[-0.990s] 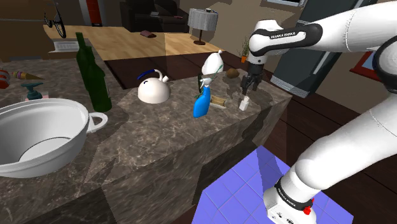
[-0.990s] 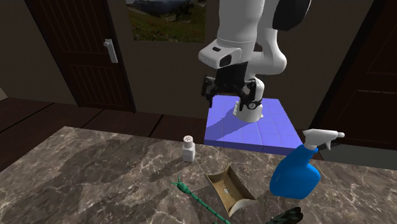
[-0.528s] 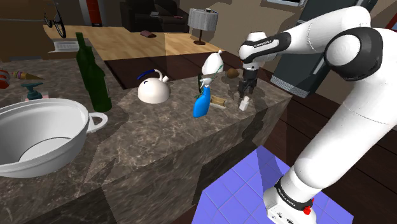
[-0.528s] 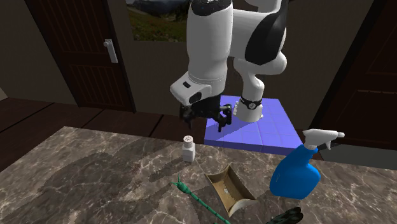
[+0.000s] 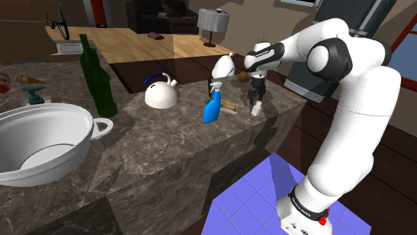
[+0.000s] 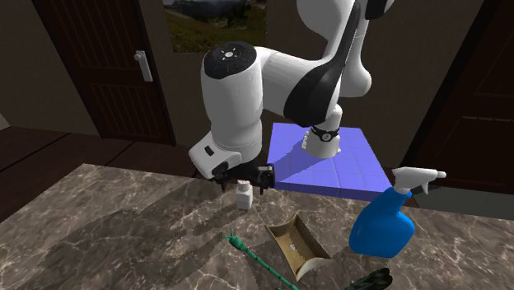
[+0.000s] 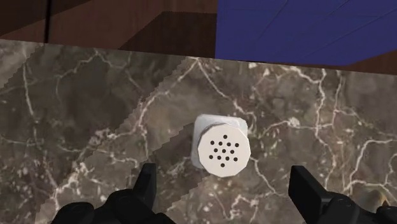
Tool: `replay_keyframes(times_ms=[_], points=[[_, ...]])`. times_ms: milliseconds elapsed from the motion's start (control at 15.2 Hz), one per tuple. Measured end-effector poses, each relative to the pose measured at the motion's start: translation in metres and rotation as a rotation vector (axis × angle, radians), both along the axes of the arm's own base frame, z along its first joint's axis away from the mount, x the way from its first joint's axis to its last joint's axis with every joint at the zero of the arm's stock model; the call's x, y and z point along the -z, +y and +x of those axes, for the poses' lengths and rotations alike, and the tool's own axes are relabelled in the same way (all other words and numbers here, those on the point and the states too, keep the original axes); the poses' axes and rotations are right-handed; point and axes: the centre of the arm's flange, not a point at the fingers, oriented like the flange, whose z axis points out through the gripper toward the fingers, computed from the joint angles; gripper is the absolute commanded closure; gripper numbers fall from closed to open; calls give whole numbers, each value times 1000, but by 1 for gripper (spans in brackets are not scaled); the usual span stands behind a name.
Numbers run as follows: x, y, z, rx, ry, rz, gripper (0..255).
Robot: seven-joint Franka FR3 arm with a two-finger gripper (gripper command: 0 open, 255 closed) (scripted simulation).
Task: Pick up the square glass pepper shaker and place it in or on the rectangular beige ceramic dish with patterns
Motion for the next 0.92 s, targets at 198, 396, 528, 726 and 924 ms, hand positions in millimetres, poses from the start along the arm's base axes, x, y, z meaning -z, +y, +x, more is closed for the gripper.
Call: replay_keyframes(times_ms=[198,396,528,726,924], points=[[15,-3,-2,-1,1,0,0],[30,-2,-6,-1,1,0,0],[33,-2,-6,-1,1,0,0],[34,-3,-7,-1,1,0,0],[34,-3,-7,-1,1,0,255]])
